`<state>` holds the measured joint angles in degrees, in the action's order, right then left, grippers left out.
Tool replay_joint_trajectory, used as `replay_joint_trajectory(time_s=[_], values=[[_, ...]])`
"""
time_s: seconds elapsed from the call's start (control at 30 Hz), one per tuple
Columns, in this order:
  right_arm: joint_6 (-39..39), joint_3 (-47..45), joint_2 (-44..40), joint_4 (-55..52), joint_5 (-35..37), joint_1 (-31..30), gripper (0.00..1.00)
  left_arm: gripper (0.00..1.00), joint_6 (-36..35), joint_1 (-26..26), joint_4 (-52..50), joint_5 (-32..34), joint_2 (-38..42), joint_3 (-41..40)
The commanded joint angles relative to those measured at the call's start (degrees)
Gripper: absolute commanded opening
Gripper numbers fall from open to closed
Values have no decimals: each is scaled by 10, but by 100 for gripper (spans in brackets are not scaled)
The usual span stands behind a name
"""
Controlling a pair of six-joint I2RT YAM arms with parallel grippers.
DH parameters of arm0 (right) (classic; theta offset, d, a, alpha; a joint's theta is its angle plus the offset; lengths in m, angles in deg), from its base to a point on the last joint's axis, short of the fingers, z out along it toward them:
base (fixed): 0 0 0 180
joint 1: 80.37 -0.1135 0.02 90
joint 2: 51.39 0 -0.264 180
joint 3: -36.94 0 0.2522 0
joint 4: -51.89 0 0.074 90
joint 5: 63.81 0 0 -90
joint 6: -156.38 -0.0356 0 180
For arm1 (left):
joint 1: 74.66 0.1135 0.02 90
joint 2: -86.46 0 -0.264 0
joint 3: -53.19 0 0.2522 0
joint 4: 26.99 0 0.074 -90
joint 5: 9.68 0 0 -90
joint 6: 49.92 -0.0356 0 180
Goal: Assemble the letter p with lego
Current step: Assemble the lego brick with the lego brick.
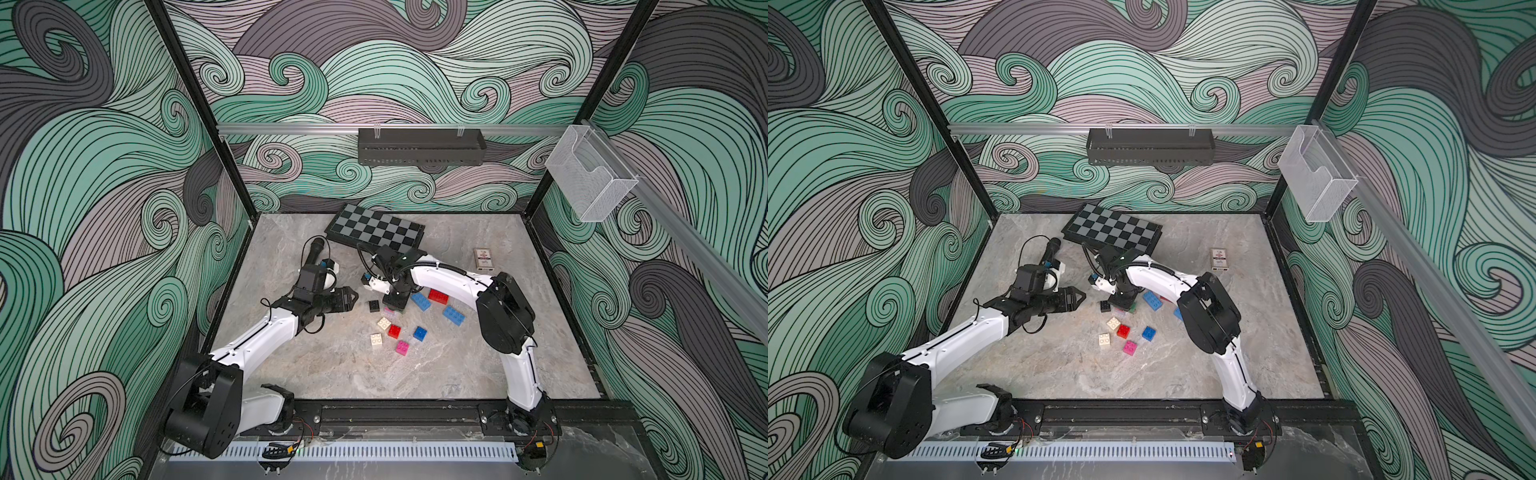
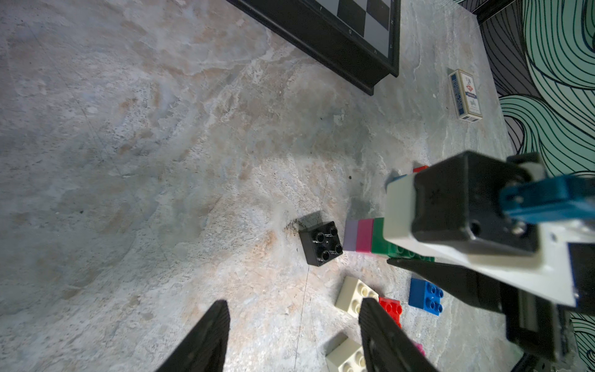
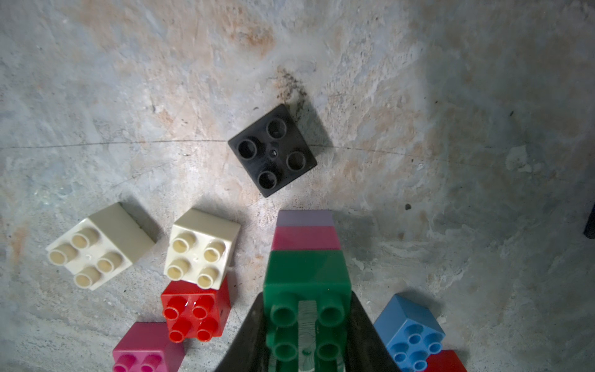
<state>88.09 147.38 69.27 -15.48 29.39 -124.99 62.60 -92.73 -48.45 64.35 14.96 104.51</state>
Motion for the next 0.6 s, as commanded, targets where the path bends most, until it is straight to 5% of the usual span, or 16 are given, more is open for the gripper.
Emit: replay_joint_trajectory(time_s=[0.0, 0.33, 0.57], values=[[5, -13, 54, -34, -18, 1, 3, 65, -6, 0, 9, -10, -2, -4], [1, 6, 61, -48, -22, 1, 9, 65, -7, 1, 10, -13, -4, -3], [-14, 31, 39, -47, -21, 3, 43, 65, -7, 1, 10, -14, -3, -4]])
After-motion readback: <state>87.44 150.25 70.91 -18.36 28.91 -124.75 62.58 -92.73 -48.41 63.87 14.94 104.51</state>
